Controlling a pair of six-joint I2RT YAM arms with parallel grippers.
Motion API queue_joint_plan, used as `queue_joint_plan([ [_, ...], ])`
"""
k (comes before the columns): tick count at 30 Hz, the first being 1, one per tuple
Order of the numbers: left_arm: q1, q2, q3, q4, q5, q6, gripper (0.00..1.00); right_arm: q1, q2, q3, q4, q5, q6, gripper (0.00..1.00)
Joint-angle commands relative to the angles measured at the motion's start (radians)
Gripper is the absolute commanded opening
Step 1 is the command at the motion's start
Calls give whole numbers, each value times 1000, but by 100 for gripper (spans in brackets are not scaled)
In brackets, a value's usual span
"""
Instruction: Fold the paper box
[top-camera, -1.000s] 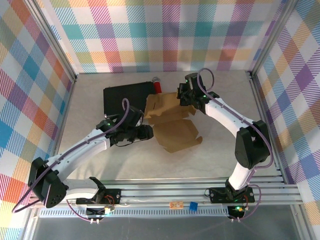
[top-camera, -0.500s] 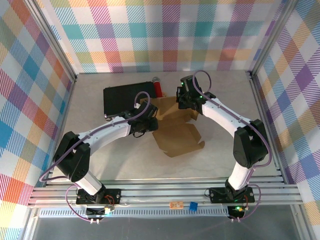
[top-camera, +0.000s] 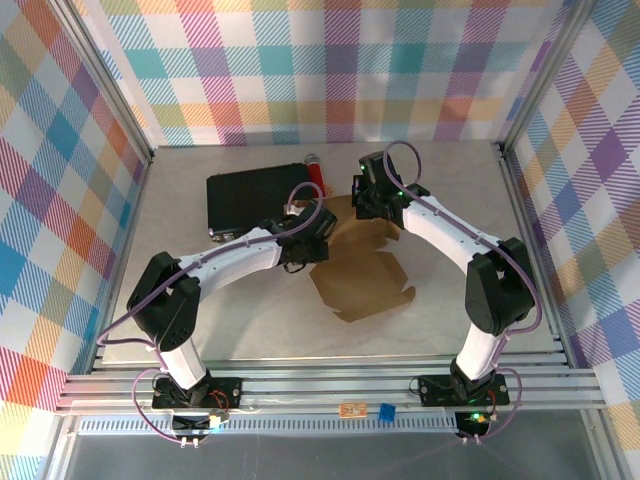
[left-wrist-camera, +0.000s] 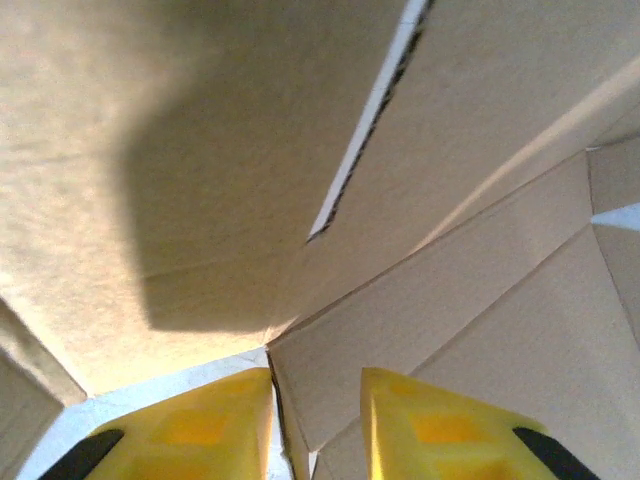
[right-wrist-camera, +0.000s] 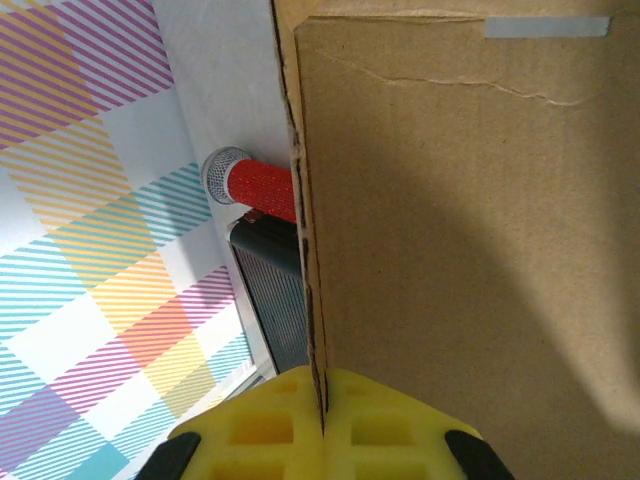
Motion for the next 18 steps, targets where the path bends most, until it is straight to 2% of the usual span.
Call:
queue_joint_plan([
  [1, -15, 26, 45, -72, -47, -39, 24, 6, 16, 29, -9, 13, 11, 0],
  [7, -34, 84, 109, -127, -73, -27, 22, 6, 15, 28, -10, 12, 10, 0],
  [10, -52, 107, 130, -139, -81, -1, 42, 6, 11, 21, -10, 10, 8, 0],
  [12, -66, 93, 148, -156, -113, 20, 50, 6, 6, 15, -10, 12, 5, 0],
  [15, -68, -13, 131, -127, -137, 50, 60, 1, -7, 2, -10, 22, -26, 0],
  [18, -52, -166, 103, -76, -115, 115, 66, -19, -21, 2, -27, 21, -91, 0],
])
